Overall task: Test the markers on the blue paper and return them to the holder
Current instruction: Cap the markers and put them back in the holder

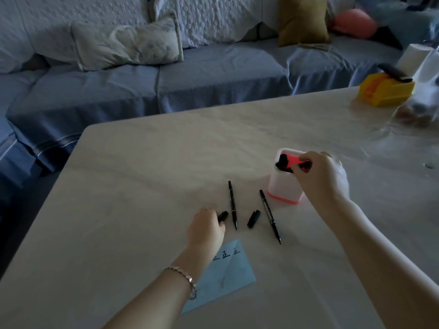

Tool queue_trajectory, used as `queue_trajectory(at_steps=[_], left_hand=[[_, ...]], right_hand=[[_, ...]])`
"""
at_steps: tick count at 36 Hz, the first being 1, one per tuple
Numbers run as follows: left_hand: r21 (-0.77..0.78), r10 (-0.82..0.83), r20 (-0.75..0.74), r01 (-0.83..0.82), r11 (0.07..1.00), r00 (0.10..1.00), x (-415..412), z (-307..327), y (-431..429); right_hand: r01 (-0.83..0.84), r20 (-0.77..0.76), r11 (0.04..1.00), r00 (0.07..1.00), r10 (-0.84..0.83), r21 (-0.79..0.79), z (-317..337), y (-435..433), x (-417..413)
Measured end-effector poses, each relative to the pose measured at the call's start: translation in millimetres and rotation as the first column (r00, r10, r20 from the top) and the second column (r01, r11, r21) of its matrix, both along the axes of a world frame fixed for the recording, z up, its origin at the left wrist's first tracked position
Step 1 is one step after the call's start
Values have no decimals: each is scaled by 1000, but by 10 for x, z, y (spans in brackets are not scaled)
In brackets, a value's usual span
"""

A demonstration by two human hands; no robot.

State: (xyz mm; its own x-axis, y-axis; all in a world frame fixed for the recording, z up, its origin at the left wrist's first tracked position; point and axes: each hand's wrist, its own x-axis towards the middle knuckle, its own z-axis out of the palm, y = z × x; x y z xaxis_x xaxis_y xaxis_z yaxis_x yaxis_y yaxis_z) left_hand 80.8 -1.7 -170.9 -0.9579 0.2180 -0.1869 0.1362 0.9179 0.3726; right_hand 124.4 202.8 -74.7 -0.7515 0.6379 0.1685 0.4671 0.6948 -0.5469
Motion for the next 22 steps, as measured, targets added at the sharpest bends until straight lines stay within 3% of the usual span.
queue_trajectory(at_steps=[7, 10, 13, 17, 22], left_hand=[[292, 76, -25, -66, 954, 997, 234, 54, -442], [358, 80, 19, -82, 930, 997, 343, 96, -621], [439, 108, 73, -129, 889, 991, 408, 153, -763], [526, 119, 33, -119, 842, 992, 433, 231, -894], [571, 142, -11, -110, 813, 990, 470, 320, -1001]], right_hand=[[-45, -274, 998, 961, 33, -38, -160, -259, 420], [-156, -268, 987, 953, 142, -33, -332, -535, 494], [-276, -10, 956, 961, 276, -101, -525, -785, 354], [-271, 380, 954, 875, 300, -128, -623, -980, -80], [-278, 584, 958, 767, 265, -68, -741, -1082, -548]])
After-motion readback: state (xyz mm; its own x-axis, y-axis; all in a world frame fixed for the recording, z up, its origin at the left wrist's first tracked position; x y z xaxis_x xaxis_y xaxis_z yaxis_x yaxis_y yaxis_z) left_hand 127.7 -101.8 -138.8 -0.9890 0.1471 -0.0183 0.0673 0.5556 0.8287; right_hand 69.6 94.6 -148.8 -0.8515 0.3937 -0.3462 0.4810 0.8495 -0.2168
